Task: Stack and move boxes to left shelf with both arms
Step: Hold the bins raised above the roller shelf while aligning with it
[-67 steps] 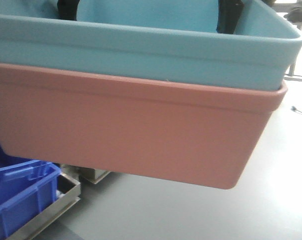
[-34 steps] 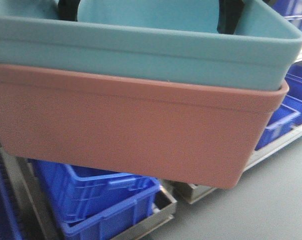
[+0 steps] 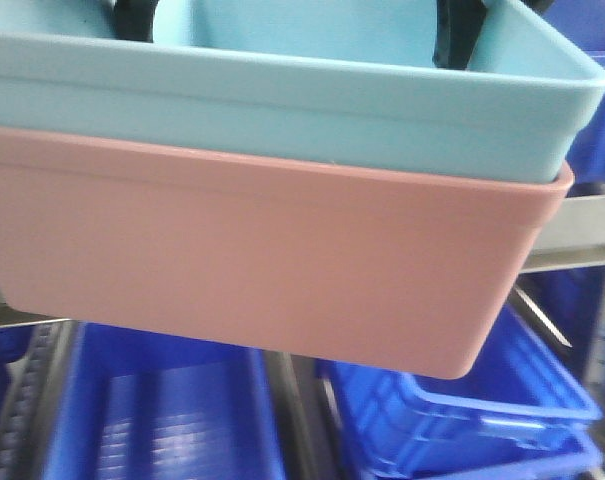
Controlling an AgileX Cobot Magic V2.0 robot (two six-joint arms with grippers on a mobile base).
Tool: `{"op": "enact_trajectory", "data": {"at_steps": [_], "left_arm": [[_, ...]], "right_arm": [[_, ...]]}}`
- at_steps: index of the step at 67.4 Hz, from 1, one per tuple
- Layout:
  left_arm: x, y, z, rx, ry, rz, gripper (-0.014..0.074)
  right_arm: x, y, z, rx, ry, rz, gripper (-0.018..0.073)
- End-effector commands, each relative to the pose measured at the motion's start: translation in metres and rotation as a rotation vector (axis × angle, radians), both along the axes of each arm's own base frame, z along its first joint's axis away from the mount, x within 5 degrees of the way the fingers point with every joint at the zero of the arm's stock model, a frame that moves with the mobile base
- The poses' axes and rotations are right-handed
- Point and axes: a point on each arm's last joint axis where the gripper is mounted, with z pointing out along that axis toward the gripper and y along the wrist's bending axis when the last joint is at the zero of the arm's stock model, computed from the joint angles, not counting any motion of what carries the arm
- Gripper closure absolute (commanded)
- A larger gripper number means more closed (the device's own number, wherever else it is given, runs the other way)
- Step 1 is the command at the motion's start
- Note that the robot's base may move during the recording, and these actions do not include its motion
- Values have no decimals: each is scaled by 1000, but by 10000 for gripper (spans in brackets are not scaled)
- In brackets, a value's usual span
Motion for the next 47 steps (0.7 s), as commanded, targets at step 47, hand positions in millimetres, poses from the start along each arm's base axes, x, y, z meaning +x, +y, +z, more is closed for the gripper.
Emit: {"op": "enact_trajectory", "data": {"at_steps": [47], "left_arm": [[-8,-25,37,-230,-166,-202,605]], "right_arm": [[-7,24,43,279,-201,143,503]]}}
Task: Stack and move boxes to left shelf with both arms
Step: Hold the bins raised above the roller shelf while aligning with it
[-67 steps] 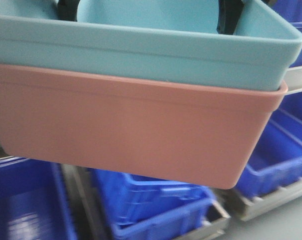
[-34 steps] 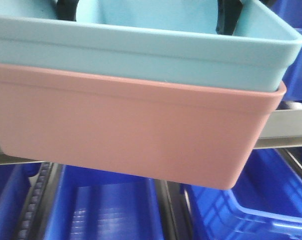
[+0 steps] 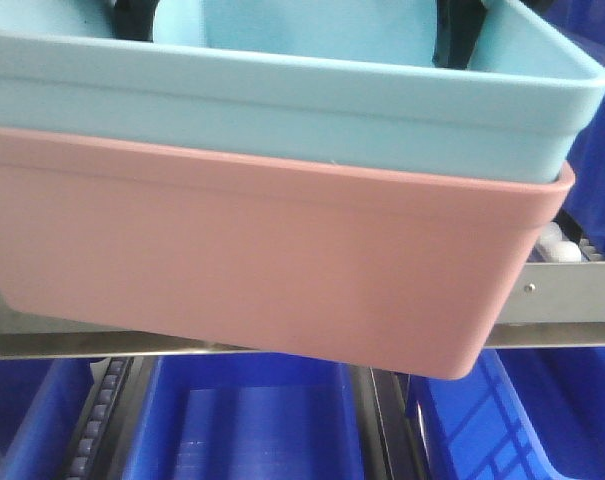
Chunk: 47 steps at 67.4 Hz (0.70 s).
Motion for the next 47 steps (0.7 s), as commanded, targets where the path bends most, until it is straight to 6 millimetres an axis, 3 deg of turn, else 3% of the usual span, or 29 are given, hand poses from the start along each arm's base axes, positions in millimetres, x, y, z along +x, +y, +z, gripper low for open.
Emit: {"op": "enact_trajectory", "data": {"at_steps": [1,47], "left_arm": [[-8,-25,37,-231,-167,-203,605],[-8,-25,37,-231,-167,-203,605]], "right_arm": [[-7,24,43,279,-201,143,503],[-7,25,42,279,-200,143,503]]}}
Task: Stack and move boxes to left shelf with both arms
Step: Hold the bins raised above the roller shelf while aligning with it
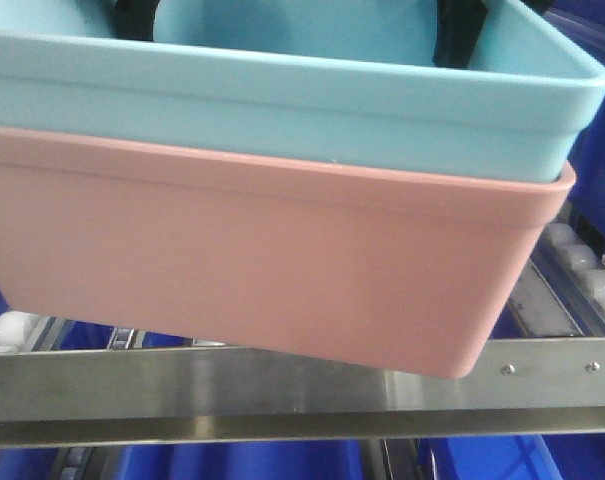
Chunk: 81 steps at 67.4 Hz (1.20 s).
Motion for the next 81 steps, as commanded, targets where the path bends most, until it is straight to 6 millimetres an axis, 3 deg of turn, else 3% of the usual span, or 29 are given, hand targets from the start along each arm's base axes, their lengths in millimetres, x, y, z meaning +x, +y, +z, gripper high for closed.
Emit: {"op": "enact_trajectory", "data": {"at_steps": [1,81], "left_arm": [[-8,-25,37,-231,-167,-203,605],[-8,-25,37,-232,-168,-205,605]], "right_arm": [[-7,25,42,279,-200,143,503],[-6,26,44,293,-216,150,503]]}}
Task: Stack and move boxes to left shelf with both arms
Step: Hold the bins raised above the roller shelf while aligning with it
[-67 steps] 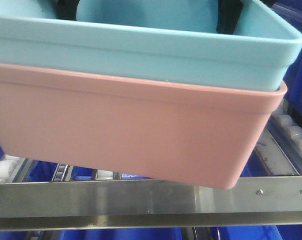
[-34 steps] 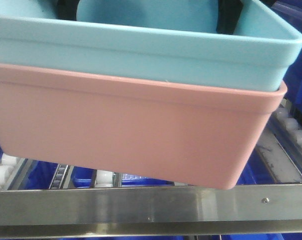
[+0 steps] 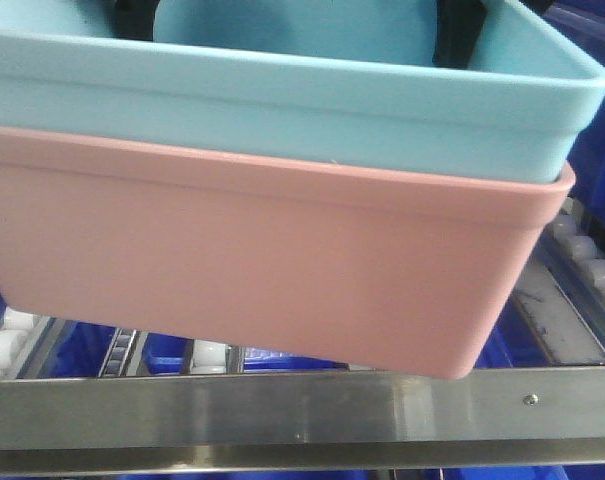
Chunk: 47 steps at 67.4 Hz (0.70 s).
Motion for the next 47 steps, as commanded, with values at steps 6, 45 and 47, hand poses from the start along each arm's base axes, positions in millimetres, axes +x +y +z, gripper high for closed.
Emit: {"op": "enact_trajectory", "data": {"at_steps": [6,45,47], "left_arm": [[-8,-25,37,-232,-168,-205,605],[-8,-27,39,-247,-183,-222,605],[-8,-27,39,-249,-184,-224,605]], "right_arm": [[-6,26,44,292,-217,151,503],[-6,25,43,286,-209,147,503],[-7,25,43,282,-204,145,503]]}}
